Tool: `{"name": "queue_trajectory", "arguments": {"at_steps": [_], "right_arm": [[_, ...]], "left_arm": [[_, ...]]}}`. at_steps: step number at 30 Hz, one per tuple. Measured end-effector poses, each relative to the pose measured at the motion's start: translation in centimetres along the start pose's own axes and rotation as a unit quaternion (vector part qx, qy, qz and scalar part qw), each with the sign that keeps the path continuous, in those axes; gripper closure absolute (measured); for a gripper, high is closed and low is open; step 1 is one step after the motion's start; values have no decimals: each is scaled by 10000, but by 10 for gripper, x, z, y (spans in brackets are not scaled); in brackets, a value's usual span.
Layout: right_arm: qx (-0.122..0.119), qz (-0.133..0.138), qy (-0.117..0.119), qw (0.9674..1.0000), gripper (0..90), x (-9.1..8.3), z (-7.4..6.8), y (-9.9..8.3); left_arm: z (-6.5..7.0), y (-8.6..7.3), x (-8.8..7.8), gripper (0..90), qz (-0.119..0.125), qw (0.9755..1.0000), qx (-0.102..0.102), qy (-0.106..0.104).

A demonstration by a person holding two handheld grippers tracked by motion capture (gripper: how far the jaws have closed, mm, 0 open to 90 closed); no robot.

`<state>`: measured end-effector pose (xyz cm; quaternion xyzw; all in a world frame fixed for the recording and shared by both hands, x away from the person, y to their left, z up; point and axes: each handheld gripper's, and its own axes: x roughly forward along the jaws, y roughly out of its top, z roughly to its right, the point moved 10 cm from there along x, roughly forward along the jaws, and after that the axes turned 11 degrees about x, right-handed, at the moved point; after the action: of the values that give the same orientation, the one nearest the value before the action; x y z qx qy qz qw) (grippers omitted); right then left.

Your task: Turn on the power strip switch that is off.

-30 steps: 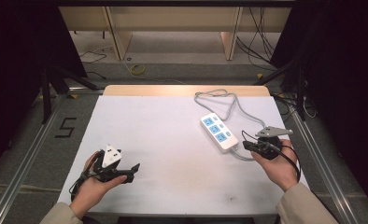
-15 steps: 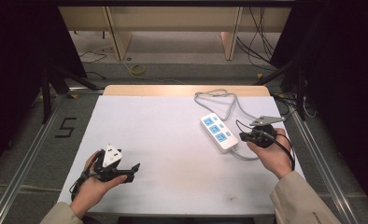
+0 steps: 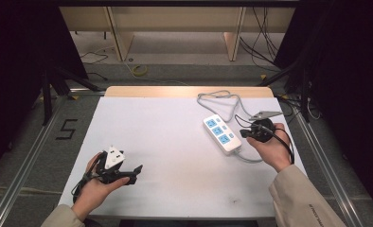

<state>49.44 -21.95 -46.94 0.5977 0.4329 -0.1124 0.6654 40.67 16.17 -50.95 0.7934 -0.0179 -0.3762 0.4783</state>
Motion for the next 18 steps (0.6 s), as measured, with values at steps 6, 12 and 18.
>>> {"name": "queue_trajectory", "arguments": {"at_steps": [6, 12, 18], "right_arm": [[25, -66, -9, 10000, 900, 4, 2, 4], [36, -134, -5, 9999, 900, 10, 4, 9], [31, -294, -30, 9996, 900, 20, 3, 11]], "left_arm": [[1, 0, 1, 156, 3, 10000, -13, -21], [1, 0, 1, 156, 8, 10000, -8, -19], [1, 1, 1, 156, 22, 10000, -4, -8]]}}
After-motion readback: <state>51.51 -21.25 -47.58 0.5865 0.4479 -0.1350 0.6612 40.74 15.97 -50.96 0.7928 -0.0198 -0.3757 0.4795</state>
